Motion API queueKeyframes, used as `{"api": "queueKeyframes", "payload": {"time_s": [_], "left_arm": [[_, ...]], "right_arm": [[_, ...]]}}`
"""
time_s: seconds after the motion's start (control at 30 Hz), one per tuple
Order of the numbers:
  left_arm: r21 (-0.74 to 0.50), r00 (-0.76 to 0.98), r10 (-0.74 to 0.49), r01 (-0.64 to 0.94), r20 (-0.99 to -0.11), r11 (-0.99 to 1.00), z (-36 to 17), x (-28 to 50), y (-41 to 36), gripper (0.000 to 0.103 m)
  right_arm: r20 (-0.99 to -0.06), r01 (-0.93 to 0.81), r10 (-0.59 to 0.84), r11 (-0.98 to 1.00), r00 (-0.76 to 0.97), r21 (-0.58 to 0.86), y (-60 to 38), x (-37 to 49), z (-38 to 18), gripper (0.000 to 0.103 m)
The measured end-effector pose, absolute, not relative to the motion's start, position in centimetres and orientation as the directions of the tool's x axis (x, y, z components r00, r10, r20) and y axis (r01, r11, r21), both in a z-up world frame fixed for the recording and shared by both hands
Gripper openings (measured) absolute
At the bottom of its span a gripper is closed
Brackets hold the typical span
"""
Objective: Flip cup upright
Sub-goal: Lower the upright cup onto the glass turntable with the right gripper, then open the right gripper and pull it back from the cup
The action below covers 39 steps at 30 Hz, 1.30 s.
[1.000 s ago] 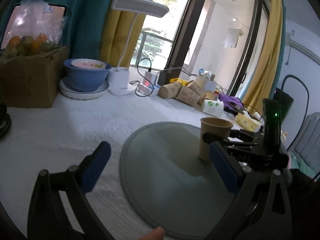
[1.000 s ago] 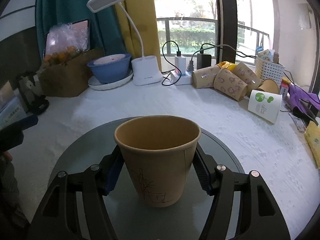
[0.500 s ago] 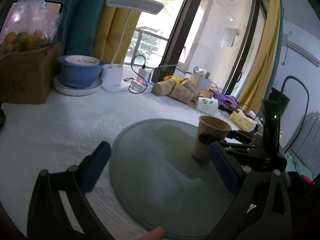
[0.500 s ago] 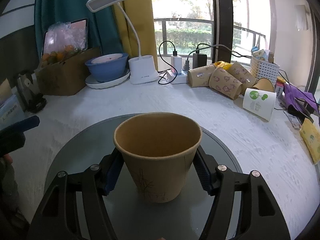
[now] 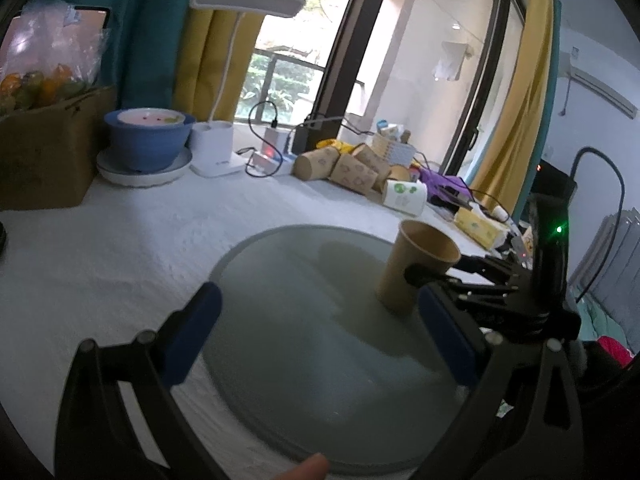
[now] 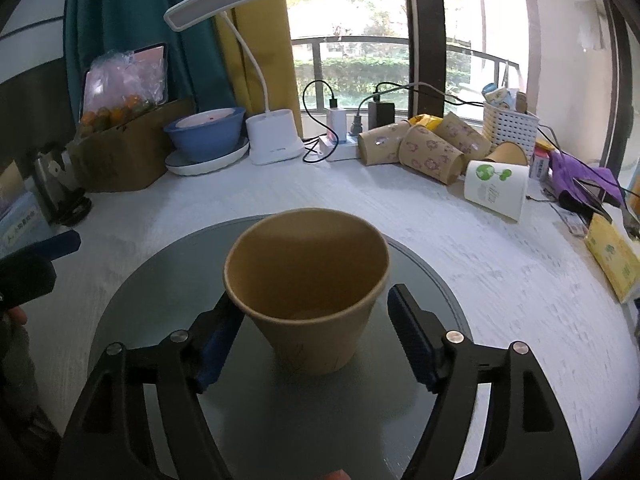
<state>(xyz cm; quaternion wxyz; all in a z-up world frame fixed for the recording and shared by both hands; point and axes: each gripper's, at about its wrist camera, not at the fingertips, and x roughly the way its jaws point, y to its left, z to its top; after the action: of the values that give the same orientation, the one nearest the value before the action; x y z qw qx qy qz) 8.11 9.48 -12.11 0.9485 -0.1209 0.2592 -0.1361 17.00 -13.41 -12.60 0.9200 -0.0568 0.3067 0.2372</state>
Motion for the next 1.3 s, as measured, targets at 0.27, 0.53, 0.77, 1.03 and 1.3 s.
{"api": "queueKeyframes", "payload": {"time_s": [0.27,0.53,0.77,1.03,1.3], "left_arm": [[-0.292,0.821,-0.321,0.198,-0.472,0.936,-12.1,8.5,8.9,0.099],[-0.272,0.832,-0.307,0.196,-0.463,0.942,-11.1,8.0,8.1,0.099],[-0.237,0.854,-0.29,0.203,-0.432,0.95,-8.9,6.8,6.8,0.099],[-0.216,0.879,-0.284,0.213,-0.384,0.953,-6.3,4.7,5.6,0.099],[-0.18,0.927,-0.225,0.177,-0.3,0.968,-3.4,3.1,4.5,0.099]], "right_arm": [[-0.59,-0.469,0.404,0.882,0.699,0.049,-13.9,16.9,-12.5,0.079],[-0.564,-0.464,0.414,0.884,0.715,0.061,-14.6,15.9,-11.3,0.08],[-0.519,-0.484,0.443,0.873,0.731,0.064,-15.1,14.1,-9.2,0.08],[-0.469,-0.484,0.451,0.873,0.759,0.057,-16.1,12.3,-6.8,0.08],[-0.416,-0.451,0.422,0.892,0.805,0.032,-17.7,10.4,-3.4,0.085]]}}
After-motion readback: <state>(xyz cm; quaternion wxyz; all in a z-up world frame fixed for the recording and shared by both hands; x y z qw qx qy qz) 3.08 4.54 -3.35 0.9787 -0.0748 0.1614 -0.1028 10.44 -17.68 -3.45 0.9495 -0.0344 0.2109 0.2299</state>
